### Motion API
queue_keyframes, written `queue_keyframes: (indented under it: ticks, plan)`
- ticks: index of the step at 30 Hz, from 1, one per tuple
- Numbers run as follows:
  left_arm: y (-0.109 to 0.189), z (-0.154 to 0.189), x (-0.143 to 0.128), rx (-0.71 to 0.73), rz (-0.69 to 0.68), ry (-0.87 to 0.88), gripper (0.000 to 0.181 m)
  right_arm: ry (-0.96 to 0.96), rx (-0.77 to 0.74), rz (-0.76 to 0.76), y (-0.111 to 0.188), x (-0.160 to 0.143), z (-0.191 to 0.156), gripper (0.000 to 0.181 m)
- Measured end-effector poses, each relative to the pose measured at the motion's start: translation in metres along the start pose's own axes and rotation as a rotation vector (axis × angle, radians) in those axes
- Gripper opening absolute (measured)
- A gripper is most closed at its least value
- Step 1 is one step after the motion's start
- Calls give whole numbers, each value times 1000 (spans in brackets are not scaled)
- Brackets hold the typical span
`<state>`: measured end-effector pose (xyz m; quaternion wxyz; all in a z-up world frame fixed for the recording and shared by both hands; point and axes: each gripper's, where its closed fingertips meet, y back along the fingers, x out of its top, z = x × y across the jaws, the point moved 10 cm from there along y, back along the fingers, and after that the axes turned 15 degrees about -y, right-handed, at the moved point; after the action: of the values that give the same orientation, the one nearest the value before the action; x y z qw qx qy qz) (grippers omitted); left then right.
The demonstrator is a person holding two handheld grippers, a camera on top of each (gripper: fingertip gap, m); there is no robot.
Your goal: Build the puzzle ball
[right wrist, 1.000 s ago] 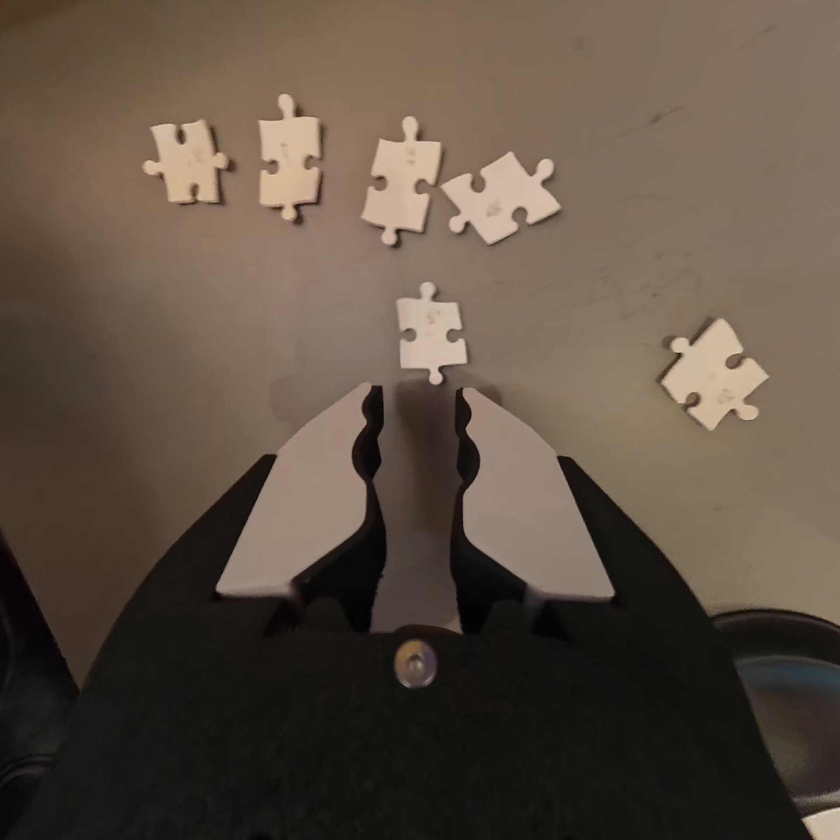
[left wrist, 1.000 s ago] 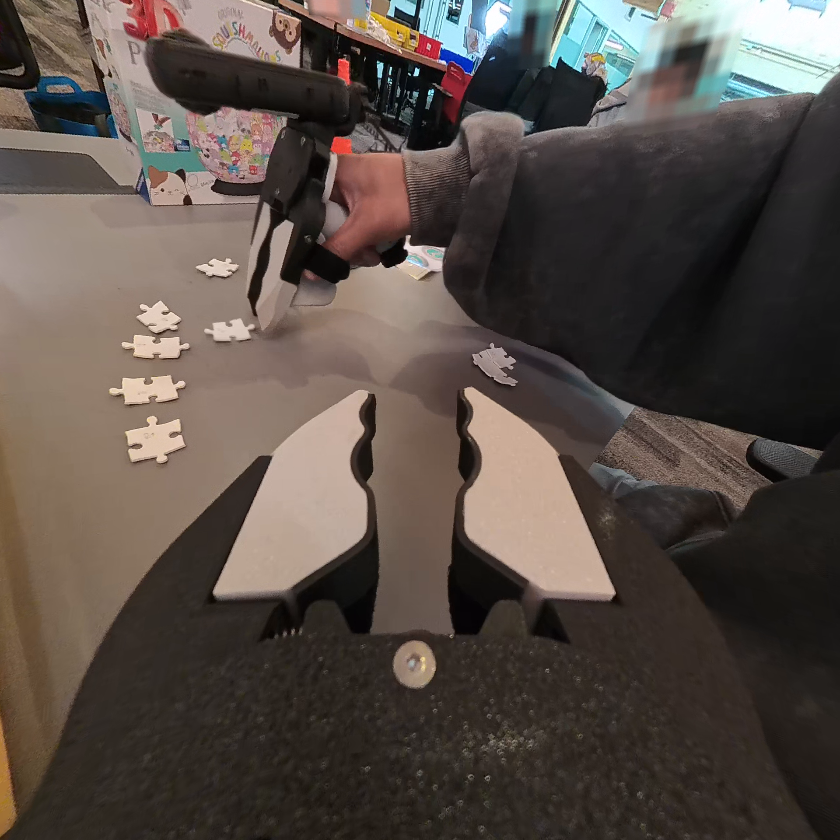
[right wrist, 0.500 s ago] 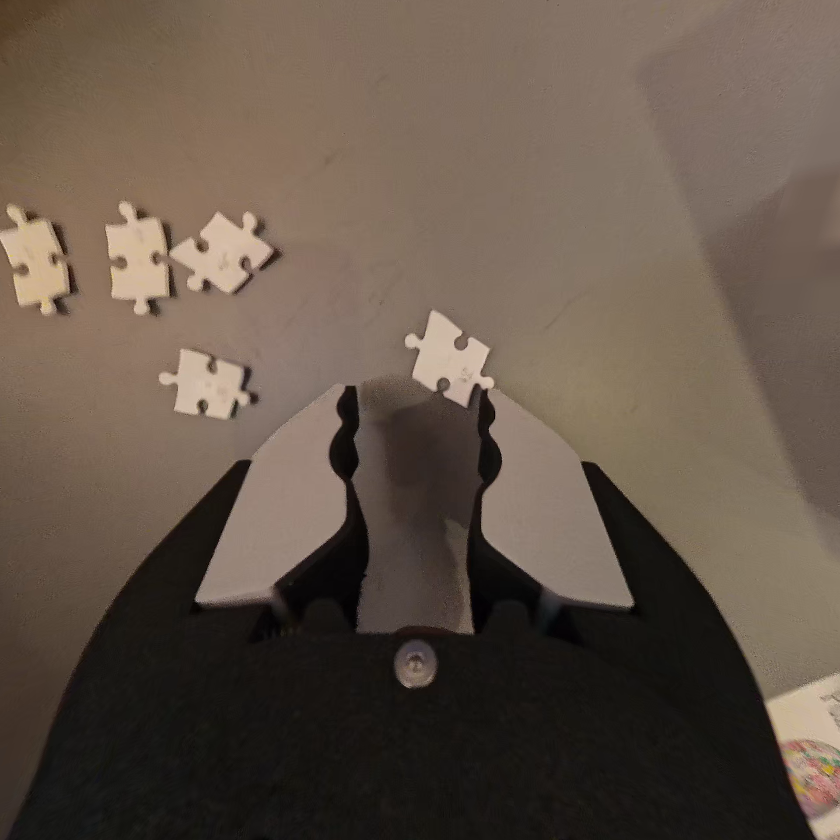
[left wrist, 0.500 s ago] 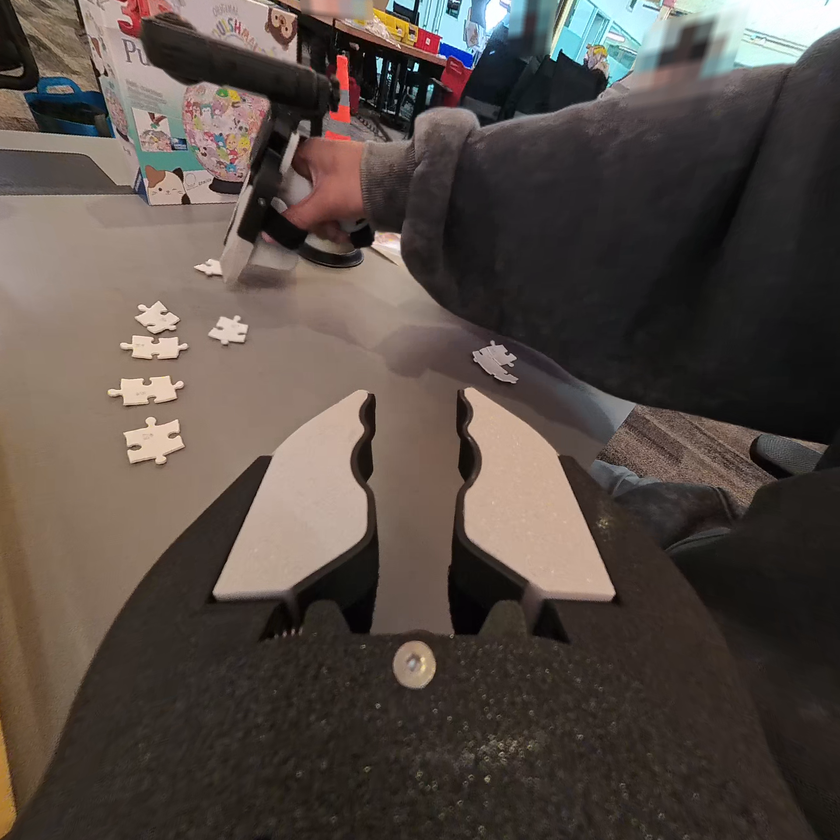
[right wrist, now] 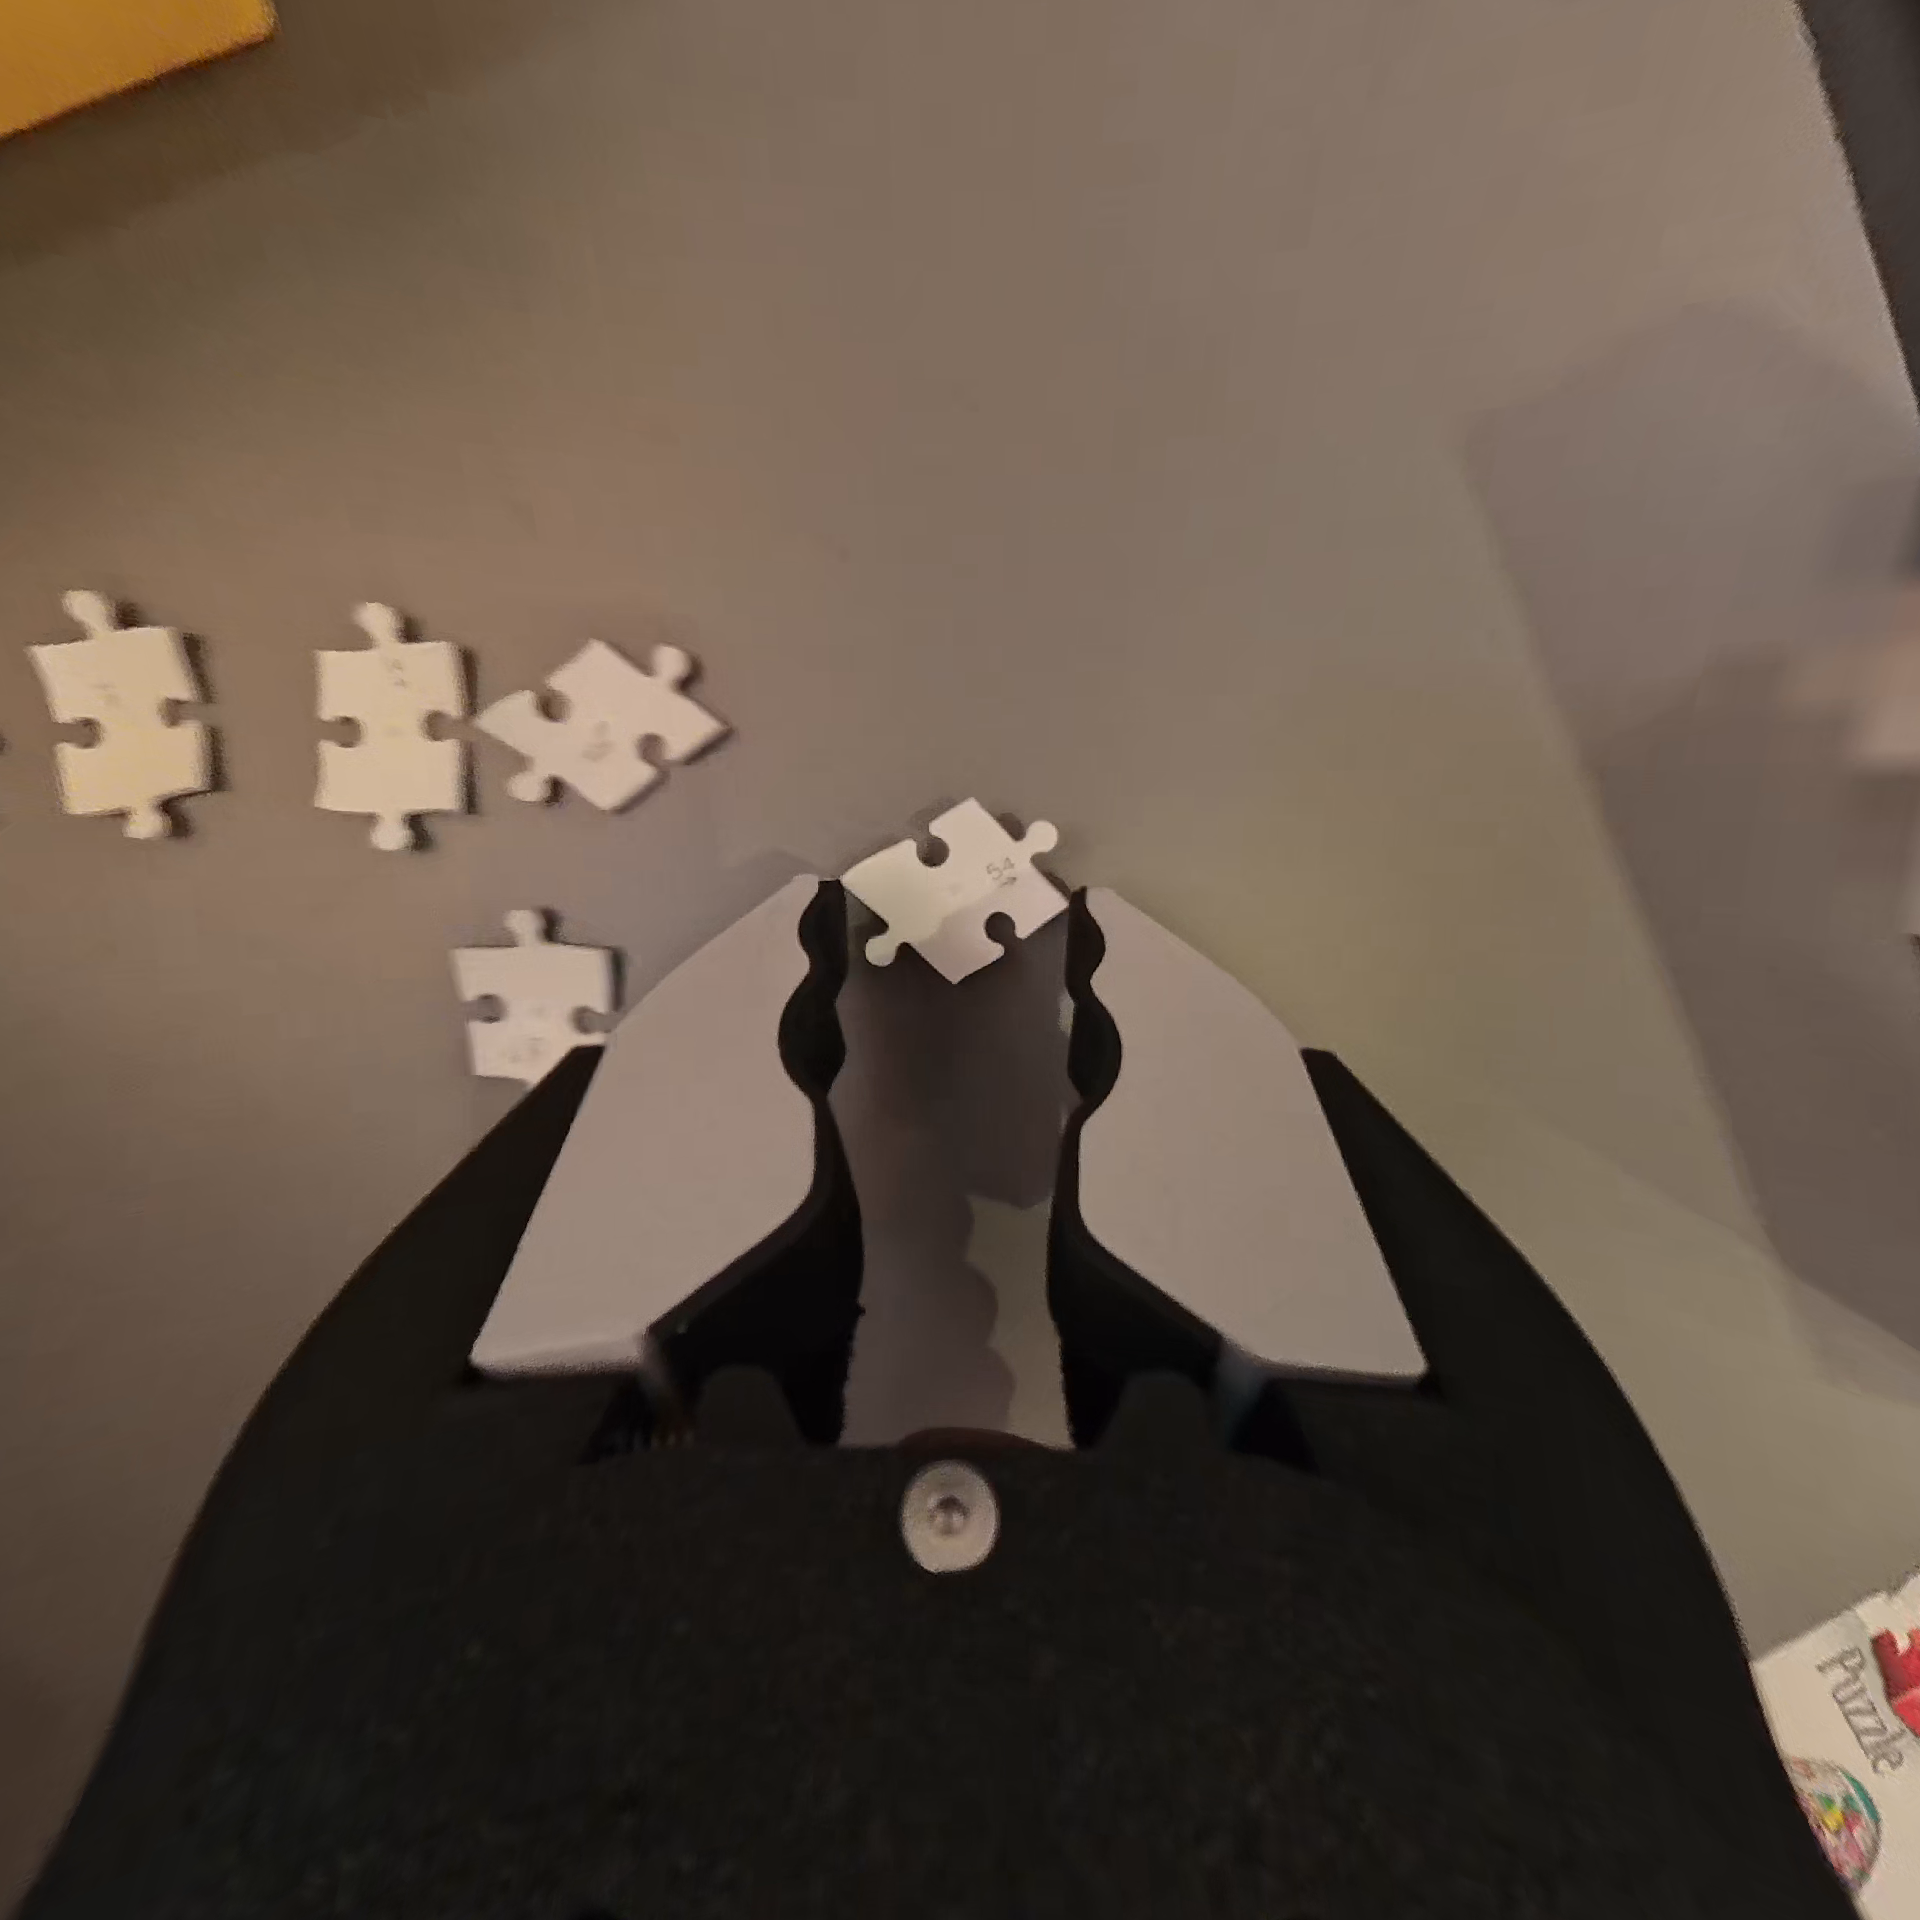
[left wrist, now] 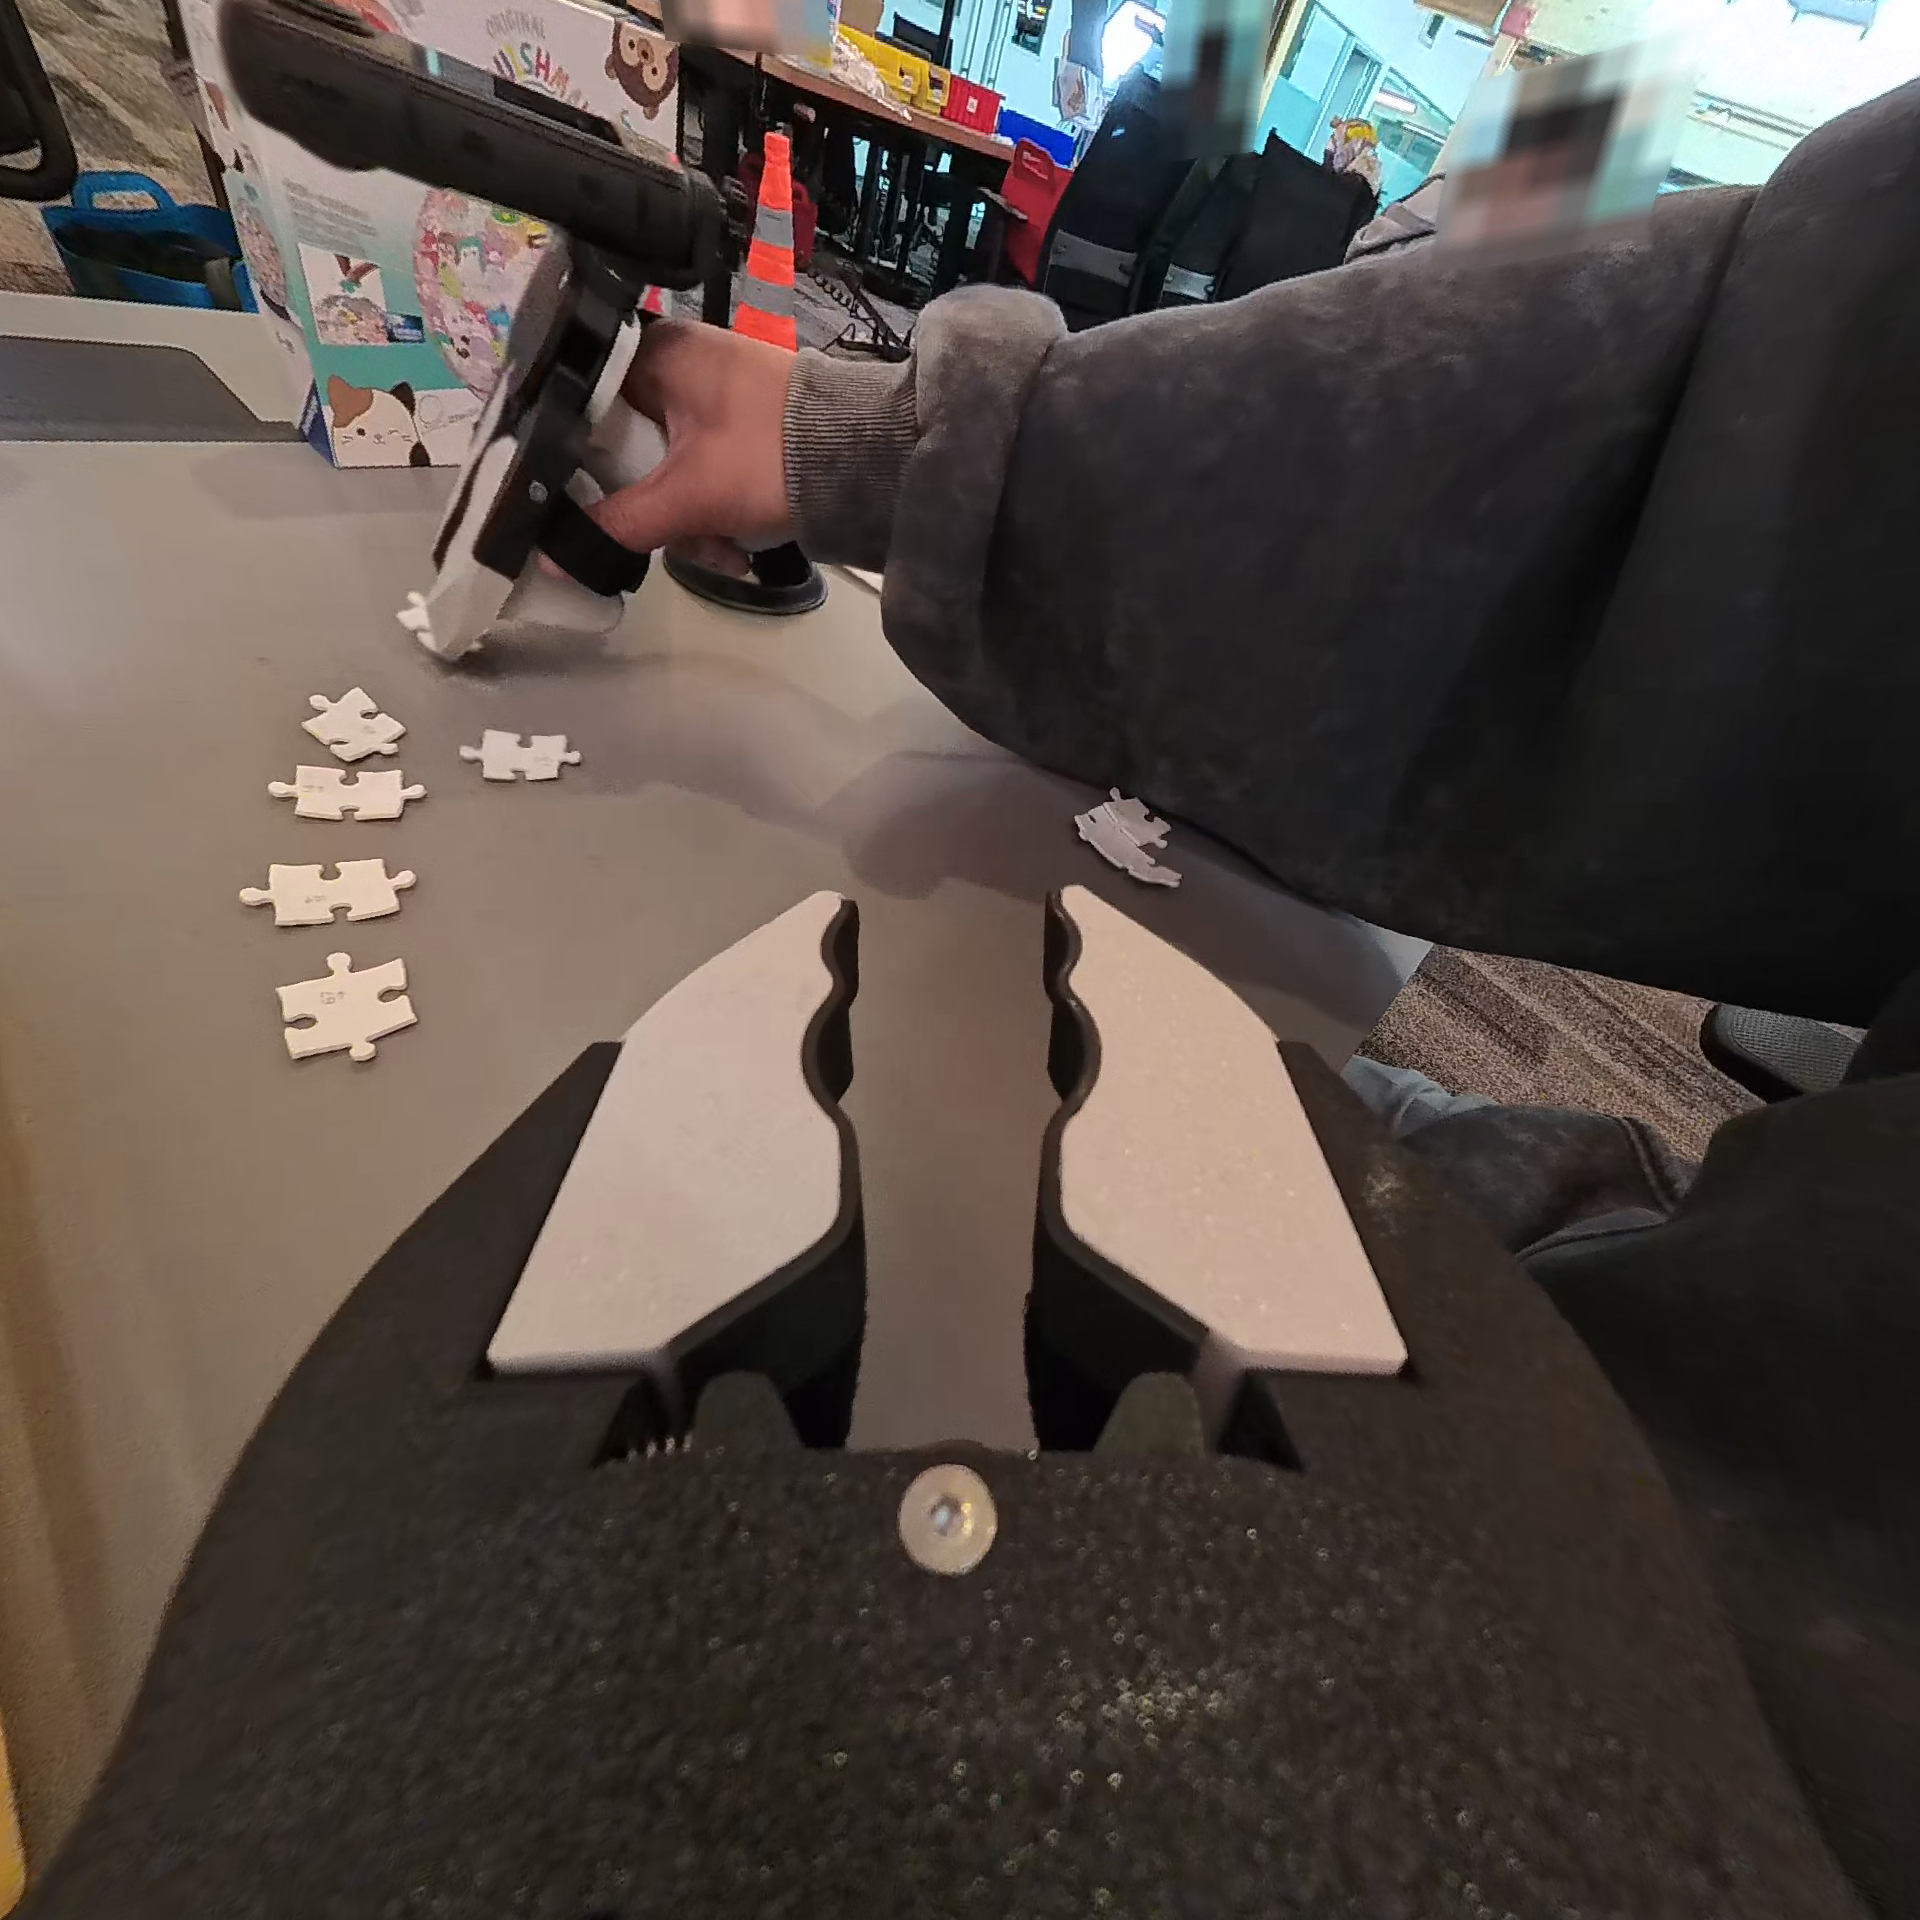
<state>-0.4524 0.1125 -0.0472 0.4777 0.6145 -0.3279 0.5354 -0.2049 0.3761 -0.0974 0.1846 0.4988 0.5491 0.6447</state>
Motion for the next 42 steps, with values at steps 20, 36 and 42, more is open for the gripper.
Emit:
queue_keyframes:
  ticks: [20,36,42]
  plan:
    - [-3,3,1,-23,-2,-1,34,125,42,-112,19,-38,-68,68]
    - [-1,2,0,-17,0,-4,34,259,189,-115,21,-39,-37,26]
    - [-1,2,0,-21,3,0,34,425,171,-91,9,-30,-56,45]
